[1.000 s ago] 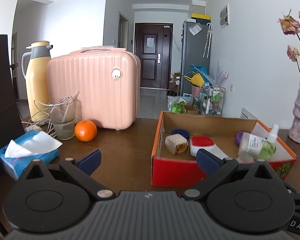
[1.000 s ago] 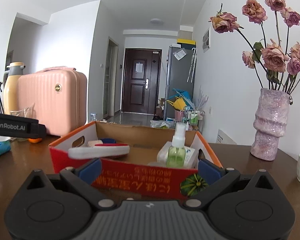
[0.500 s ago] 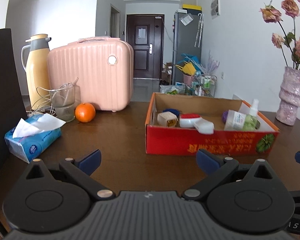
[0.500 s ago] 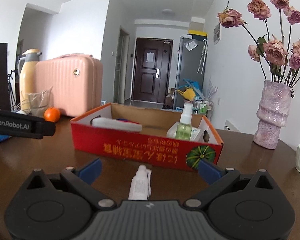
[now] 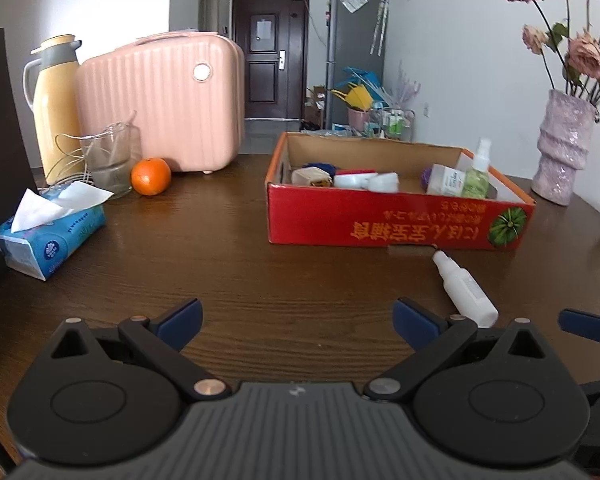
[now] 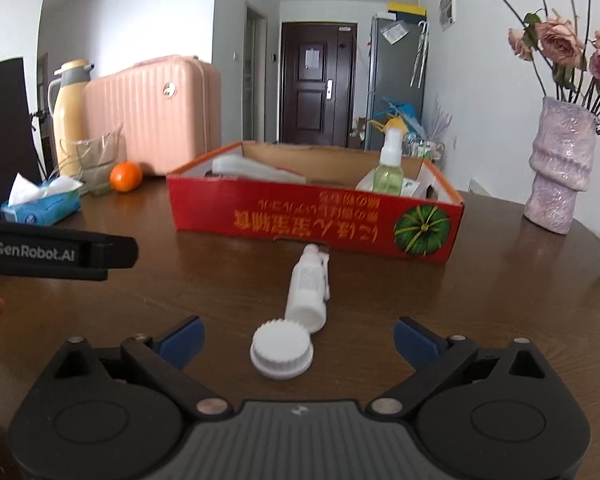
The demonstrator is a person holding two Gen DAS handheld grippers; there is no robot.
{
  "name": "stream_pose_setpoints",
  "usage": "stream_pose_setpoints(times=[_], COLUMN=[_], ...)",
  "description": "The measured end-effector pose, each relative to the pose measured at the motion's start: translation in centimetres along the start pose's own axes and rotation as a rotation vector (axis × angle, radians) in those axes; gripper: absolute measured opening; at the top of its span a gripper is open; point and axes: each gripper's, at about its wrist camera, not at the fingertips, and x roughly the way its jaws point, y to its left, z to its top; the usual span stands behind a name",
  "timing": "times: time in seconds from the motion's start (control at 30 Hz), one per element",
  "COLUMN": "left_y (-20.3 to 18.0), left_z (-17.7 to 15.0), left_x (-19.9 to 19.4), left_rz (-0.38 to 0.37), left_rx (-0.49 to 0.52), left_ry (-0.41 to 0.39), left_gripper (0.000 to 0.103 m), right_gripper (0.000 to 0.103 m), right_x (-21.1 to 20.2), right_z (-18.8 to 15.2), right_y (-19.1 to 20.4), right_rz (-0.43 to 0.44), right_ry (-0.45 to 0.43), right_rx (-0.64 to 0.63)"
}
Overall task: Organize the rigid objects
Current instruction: 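Withdraw both open tools from the box back toward the table, then close the right tool on the white ridged cap while the left approaches the white bottle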
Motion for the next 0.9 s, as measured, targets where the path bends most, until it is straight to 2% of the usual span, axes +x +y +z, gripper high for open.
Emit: stream_pose_setpoints(times=[0.27,0.4,0.43,0.47,0.5,0.9], left_y=[-0.2,-0.1,-0.1,-0.1,-0.1,0.0], left_z=[-0.3,-0.2,-0.2,-0.2,-0.2,-0.2], left_x=[0.4,0.6,0.6,0.7,0.7,0.8], left_rz=[0.003,0.005,0.006,0.006,0.007,0.007], left_rx=[0.008,0.004,0.005,0.005,0.005,-0.001], left_ry=[0.026,0.034,0.035,0.036,0.037,0.042], left_gripper=[0.103,0.103,0.103,0.103,0.103,0.103], right_gripper=[0.078,0.074,0.067,0.051,0.041,0.039], right_x=[1.8,2.5,2.6,2.7,2.9,1.6], right_z=[0.1,0.1,0.1,0.2,0.1,0.3], right_y=[-0.7,-0.5,-0.4,-0.2,-0.1,0.1], right_rz=[0.027,0.032,0.034,0.039,0.043,0.043], right_ry=[0.079,0.095,0.095,0.101,0.115,0.059], right_rx=[0.082,0.086,0.083,0.08,0.077,0.063])
